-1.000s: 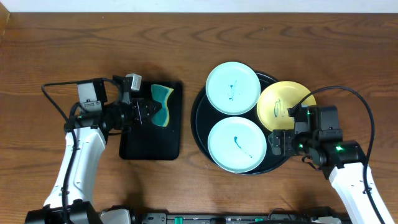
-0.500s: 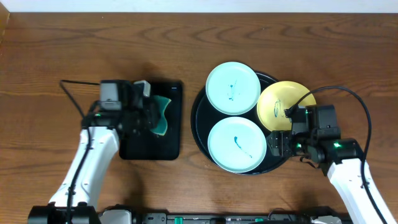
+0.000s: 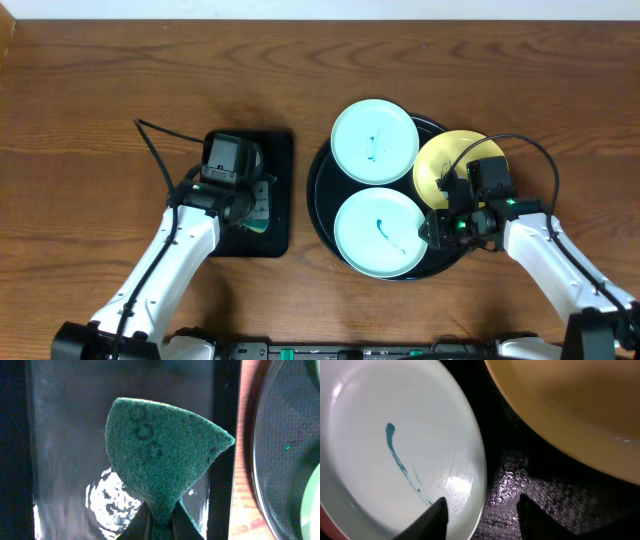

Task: Clean dirty plates on tray and stack at the side
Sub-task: 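Wipe the lower mint plate with the sponge in the left gripper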

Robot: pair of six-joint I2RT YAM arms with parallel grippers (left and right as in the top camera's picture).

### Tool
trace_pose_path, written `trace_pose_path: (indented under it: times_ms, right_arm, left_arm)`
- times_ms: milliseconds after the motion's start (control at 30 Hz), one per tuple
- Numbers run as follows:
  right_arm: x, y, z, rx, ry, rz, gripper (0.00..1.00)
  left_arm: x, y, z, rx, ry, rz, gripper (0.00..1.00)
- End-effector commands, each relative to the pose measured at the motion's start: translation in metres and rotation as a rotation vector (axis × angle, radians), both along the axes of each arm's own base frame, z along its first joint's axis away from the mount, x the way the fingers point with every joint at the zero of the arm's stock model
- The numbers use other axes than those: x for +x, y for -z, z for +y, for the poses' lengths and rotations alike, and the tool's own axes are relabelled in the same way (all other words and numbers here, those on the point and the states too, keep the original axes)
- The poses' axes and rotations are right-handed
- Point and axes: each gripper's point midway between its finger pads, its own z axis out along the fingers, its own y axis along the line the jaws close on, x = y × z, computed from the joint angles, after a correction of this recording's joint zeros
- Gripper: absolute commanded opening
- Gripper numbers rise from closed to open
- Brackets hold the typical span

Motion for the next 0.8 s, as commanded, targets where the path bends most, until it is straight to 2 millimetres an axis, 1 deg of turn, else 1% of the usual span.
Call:
trace_pose_path:
  times_ms: [0, 67, 133, 167, 233, 267, 333, 400, 433, 467, 500, 567, 600, 633, 700, 767]
  right_arm:
    - [-0.002, 0.005, 0.012, 0.046, -0.025, 0.029, 0.31]
    - [-0.002, 0.009, 0.013, 0.045, -0.030, 0.039, 0.28]
    - [-0.004, 0.011, 0.014, 0.043, -0.033, 0.050, 0.21]
    - [-0.004, 0.013, 0.014, 0.042, -0.033, 0.057, 0.16]
    - [-0.005, 0.014, 0.014, 0.041, -0.032, 0.060, 0.09]
    - [-0.005, 0.014, 0.014, 0.041, -0.032, 0.060, 0.08]
    - [-0.005, 0.014, 0.014, 0.041, -0.032, 0.059, 0.03]
    - [-0.005, 0.014, 0.014, 0.041, -0.032, 0.060, 0.02]
    - [-0.005, 0.014, 0.014, 0.041, -0.032, 0.060, 0.02]
    - [-0.005, 0.014, 0.014, 0.041, -0.032, 0.060, 0.02]
    - [-0.005, 0.014, 0.014, 0.041, -0.032, 0.061, 0.01]
    - [-0.005, 0.014, 0.014, 0.041, -0.032, 0.062, 0.01]
    - [-0.005, 0.014, 0.014, 0.041, -0.032, 0.061, 0.01]
    - [-0.005, 0.014, 0.014, 0.041, -0.032, 0.061, 0.01]
    - [-0.005, 0.014, 0.014, 0.041, -0.032, 0.061, 0.01]
    - [-0.005, 0.014, 0.014, 0.041, -0.032, 0.061, 0.01]
  left_arm:
    - [0.004, -0.018, -0.001, 0.010, -0.009, -0.014, 0.07]
    - [0.008, -0.032, -0.009, -0.013, 0.011, -0.023, 0.07]
    - [0.010, -0.043, -0.027, -0.074, 0.054, -0.034, 0.07]
    - [0.010, -0.050, -0.044, -0.127, 0.099, -0.044, 0.07]
    - [0.006, -0.054, -0.067, -0.180, 0.150, -0.053, 0.07]
    - [0.005, -0.055, -0.072, -0.189, 0.152, -0.053, 0.07]
    - [0.002, -0.059, -0.093, -0.218, 0.186, -0.067, 0.08]
    - [-0.002, -0.063, -0.114, -0.244, 0.230, -0.089, 0.07]
    - [-0.005, -0.066, -0.130, -0.267, 0.250, -0.100, 0.07]
    - [-0.006, -0.066, -0.139, -0.281, 0.260, -0.104, 0.07]
    - [-0.010, -0.066, -0.154, -0.304, 0.271, -0.104, 0.07]
    - [-0.014, -0.060, -0.176, -0.339, 0.266, -0.086, 0.07]
    - [-0.015, -0.057, -0.182, -0.349, 0.261, -0.077, 0.07]
    - [-0.018, -0.052, -0.192, -0.360, 0.261, -0.063, 0.07]
    - [-0.030, -0.039, -0.220, -0.391, 0.311, -0.026, 0.07]
    - [-0.038, -0.032, -0.235, -0.406, 0.337, -0.004, 0.07]
